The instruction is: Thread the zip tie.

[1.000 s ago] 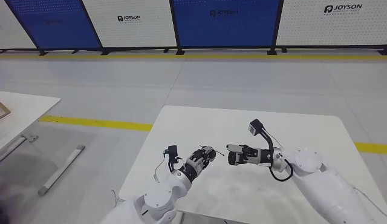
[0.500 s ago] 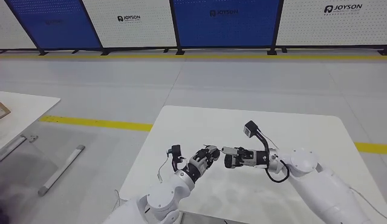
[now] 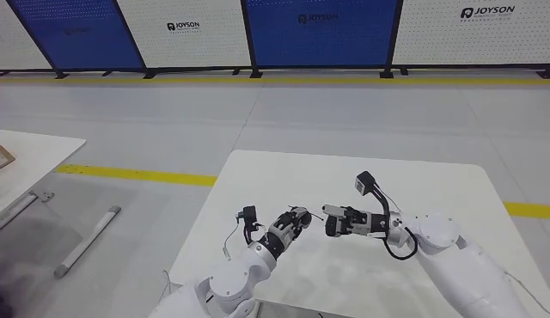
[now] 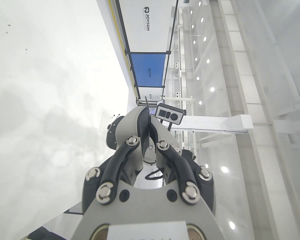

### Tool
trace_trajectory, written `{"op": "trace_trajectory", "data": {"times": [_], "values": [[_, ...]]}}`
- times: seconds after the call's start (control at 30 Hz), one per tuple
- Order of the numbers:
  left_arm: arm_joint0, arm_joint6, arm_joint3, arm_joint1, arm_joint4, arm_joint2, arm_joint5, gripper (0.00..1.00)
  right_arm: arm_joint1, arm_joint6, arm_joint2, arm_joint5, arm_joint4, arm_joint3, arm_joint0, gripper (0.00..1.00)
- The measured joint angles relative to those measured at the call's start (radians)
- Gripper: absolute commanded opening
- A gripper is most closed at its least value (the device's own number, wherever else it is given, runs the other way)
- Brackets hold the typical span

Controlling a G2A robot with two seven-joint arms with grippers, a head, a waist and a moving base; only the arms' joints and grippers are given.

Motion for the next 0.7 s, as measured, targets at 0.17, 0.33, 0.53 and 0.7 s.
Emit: {"op": "trace_trajectory", "data": {"times": [0.17, 0.33, 0.53, 0.7], "values": [[0.003, -0.018, 0.0, -0.007, -0.007, -0.008, 0.0, 0.0, -0.006, 0.01, -0.002, 0.037, -0.011, -0.003, 0.003, 0.26], [0.011, -0.023, -0.002, -0.013, 0.006, -0.016, 0.004, 0.0, -0.015, 0.019, -0.003, 0.046, -0.014, 0.011, 0.011, 0.18], [0.012, -0.03, 0.01, -0.022, 0.008, -0.026, 0.007, 0.0, -0.024, 0.022, -0.001, 0.05, -0.018, 0.022, 0.015, 0.12], [0.013, -0.031, 0.015, -0.029, 0.011, -0.031, 0.012, 0.0, -0.028, 0.023, 0.005, 0.043, -0.023, 0.024, 0.011, 0.0]]}}
